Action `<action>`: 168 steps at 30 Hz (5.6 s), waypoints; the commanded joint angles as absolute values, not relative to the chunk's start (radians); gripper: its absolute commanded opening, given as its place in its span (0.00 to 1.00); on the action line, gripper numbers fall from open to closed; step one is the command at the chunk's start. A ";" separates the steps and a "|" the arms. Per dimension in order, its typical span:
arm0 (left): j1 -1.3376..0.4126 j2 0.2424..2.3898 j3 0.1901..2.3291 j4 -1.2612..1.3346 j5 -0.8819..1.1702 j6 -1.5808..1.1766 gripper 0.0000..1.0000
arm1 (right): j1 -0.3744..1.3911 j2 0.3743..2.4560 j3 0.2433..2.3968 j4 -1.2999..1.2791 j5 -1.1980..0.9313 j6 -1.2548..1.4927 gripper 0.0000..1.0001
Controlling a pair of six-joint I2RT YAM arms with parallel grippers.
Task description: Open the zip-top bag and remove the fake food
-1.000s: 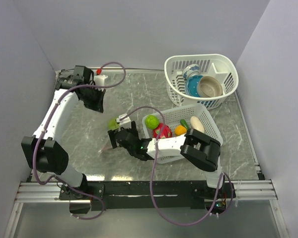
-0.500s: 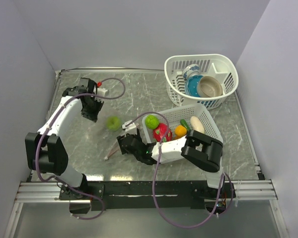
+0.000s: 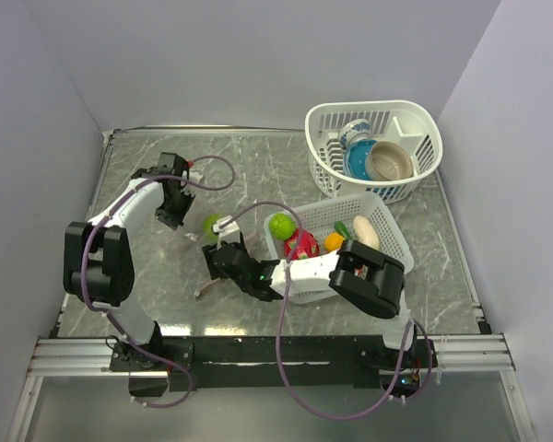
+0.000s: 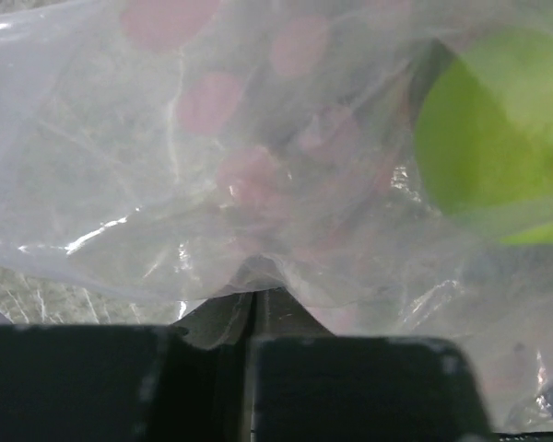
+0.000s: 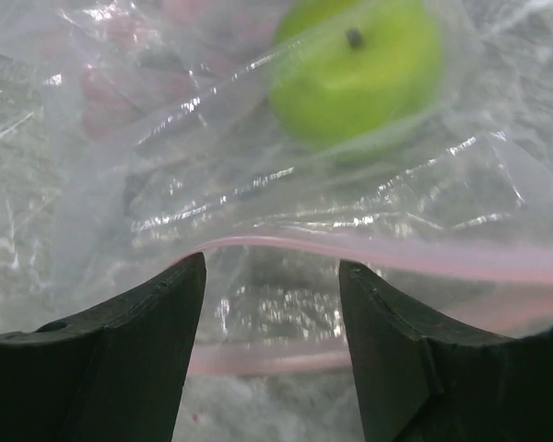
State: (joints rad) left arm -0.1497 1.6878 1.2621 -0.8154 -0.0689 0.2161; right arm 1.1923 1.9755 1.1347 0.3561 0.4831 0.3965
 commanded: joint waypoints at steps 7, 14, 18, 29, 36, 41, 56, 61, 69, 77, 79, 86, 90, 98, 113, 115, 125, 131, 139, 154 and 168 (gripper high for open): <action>-0.150 1.617 1.383 -0.898 -0.095 0.226 0.84 | 1.150 1.996 1.166 0.373 0.451 0.385 0.71; -0.195 1.655 1.615 -0.983 0.153 0.157 0.86 | 1.150 1.983 1.138 0.371 0.434 0.413 0.70; -0.247 1.726 1.615 -0.933 0.238 0.130 0.84 | 1.152 1.980 1.117 0.376 0.426 0.434 0.69; -0.265 1.899 1.468 -0.732 0.031 0.133 0.74 | 1.154 1.979 1.120 0.345 0.433 0.454 0.68; -0.270 1.913 1.393 -0.683 0.048 0.132 0.69 | 1.152 1.985 1.141 0.328 0.436 0.456 0.67; -0.282 1.960 1.344 -0.640 0.032 0.141 0.67 | 1.152 1.993 1.161 0.322 0.454 0.442 0.79; -0.284 2.151 1.451 -0.664 0.066 0.138 0.76 | 1.152 2.028 1.236 0.322 0.454 0.419 0.85; -0.284 2.140 1.399 -0.666 0.083 0.144 0.75 | 1.149 2.040 1.243 0.321 0.466 0.416 0.85; -0.285 1.985 1.319 -0.762 0.269 0.132 0.55 | 1.146 2.049 1.244 0.325 0.462 0.417 0.85; -0.282 1.914 1.267 -0.887 0.408 0.210 0.50 | 1.147 2.066 1.278 0.339 0.433 0.419 0.87; -0.281 1.913 1.273 -0.907 0.472 0.215 0.50 | 1.149 2.075 1.293 0.341 0.422 0.422 0.87; -0.279 1.931 1.333 -0.908 0.521 0.189 0.53 | 1.204 2.086 1.331 0.361 0.475 0.399 0.95; -0.279 1.934 1.335 -0.914 0.531 0.184 0.52 | 1.235 2.158 1.428 0.282 0.642 0.387 1.00; -0.270 1.913 1.333 -0.920 0.526 0.187 0.52 | 1.235 2.250 1.558 0.190 0.739 0.385 1.00; -0.204 1.902 1.319 -0.924 0.445 0.213 0.60 | 1.226 2.030 1.202 0.505 0.663 0.339 0.45; -0.163 1.904 1.310 -0.910 0.437 0.210 0.60 | 1.227 1.996 1.154 0.553 0.640 0.336 0.42; -0.080 1.933 1.250 -0.802 0.272 0.201 0.57 | 1.259 1.774 0.997 0.525 0.624 0.319 0.39; -0.064 1.942 1.233 -0.775 0.244 0.206 0.57 | 1.266 1.593 0.904 0.405 0.748 0.360 0.40; -0.063 1.850 1.325 -0.821 0.291 0.198 0.53 | 1.187 1.194 0.778 0.006 0.894 0.593 0.36; -0.063 1.655 1.350 -0.879 0.347 0.204 0.99 | 0.999 0.949 0.856 -0.552 0.850 0.742 1.00; -0.052 1.568 1.332 -0.881 0.350 0.204 0.99 | 0.971 0.970 0.899 -0.578 0.920 0.667 1.00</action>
